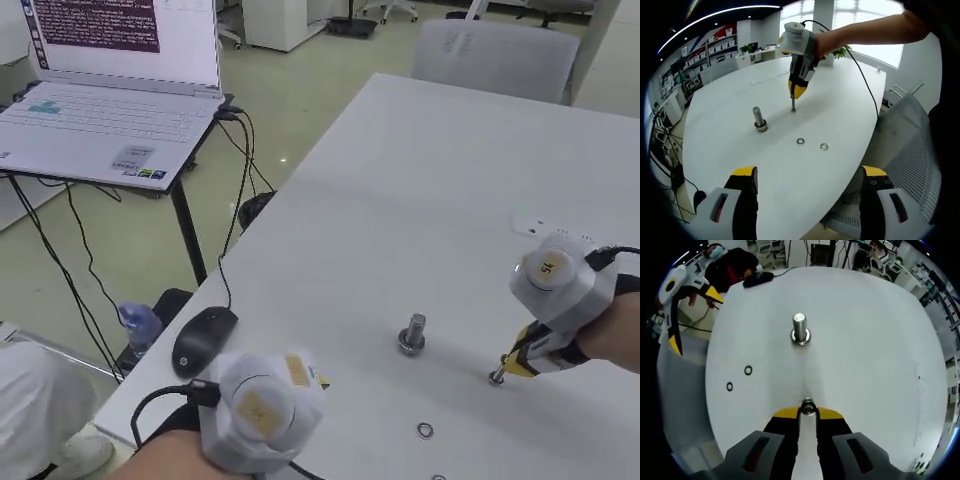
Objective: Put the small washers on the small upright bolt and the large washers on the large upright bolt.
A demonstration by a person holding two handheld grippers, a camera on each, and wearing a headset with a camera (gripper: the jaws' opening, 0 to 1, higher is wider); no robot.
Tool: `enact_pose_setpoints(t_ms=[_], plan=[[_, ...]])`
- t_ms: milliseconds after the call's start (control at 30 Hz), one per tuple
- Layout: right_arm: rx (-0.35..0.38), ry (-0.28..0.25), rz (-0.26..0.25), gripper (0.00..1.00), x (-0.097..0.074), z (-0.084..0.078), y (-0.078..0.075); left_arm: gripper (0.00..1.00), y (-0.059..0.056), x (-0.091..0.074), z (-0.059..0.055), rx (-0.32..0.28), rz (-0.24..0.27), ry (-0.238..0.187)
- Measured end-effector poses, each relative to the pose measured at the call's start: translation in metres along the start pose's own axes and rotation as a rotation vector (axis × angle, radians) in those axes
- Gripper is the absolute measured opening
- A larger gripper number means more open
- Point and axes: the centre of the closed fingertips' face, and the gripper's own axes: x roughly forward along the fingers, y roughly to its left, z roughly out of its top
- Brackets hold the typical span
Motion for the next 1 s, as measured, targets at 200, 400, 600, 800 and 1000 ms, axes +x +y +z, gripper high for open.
enact_pose_setpoints(t_ms=[200,400,600,800,1000], plan=[[-0.004,0.003,0.003,0.13,0.008,-0.001,-0.002,0.84,0.004,0.002,0.002,0.003,0.011,-0.005],[-0.005,0.011,0.013,0.13,0.017,-0.003,0.001,0.85,0.005,0.003,0.002,0.008,0.013,-0.006],[-0.009,0.021,0.018,0.13,0.028,-0.005,0.003,0.83,0.001,0.004,-0.004,0.003,-0.003,0.012],[-0.027,0.033,0.020,0.13,0.036,-0.006,0.003,0.81,0.003,0.003,-0.007,0.005,-0.012,0.025],[-0.038,0.044,0.016,0.13,0.035,-0.006,0.003,0.80,0.004,0.003,-0.008,0.003,-0.016,0.031]])
